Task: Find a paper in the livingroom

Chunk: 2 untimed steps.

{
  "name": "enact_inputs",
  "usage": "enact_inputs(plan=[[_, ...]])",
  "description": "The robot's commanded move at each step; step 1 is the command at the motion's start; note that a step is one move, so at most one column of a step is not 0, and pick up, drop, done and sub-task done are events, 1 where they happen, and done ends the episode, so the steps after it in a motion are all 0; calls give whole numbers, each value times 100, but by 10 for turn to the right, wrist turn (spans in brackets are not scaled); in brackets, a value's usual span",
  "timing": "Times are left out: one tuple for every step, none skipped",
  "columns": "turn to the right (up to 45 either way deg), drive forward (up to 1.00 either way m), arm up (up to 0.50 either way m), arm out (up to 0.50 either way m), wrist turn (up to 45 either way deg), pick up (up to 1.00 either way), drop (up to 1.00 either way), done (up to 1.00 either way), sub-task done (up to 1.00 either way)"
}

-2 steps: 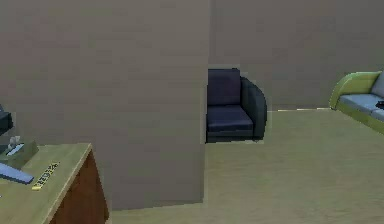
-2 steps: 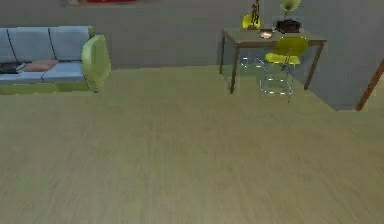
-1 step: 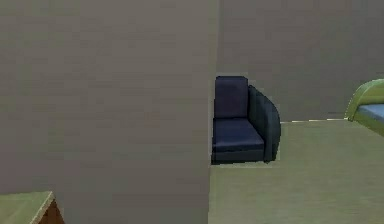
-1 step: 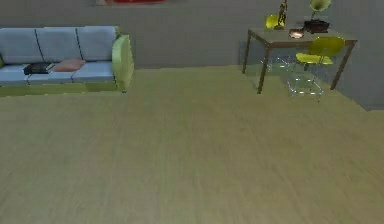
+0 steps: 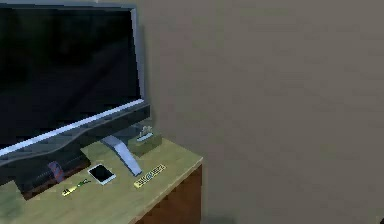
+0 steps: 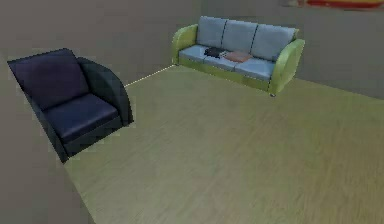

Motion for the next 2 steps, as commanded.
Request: enact_inputs(plan=[[-120, 0, 0, 0, 0, 0, 0, 0, 0], [0, 0, 0, 0, 0, 0, 0, 100, 0]])
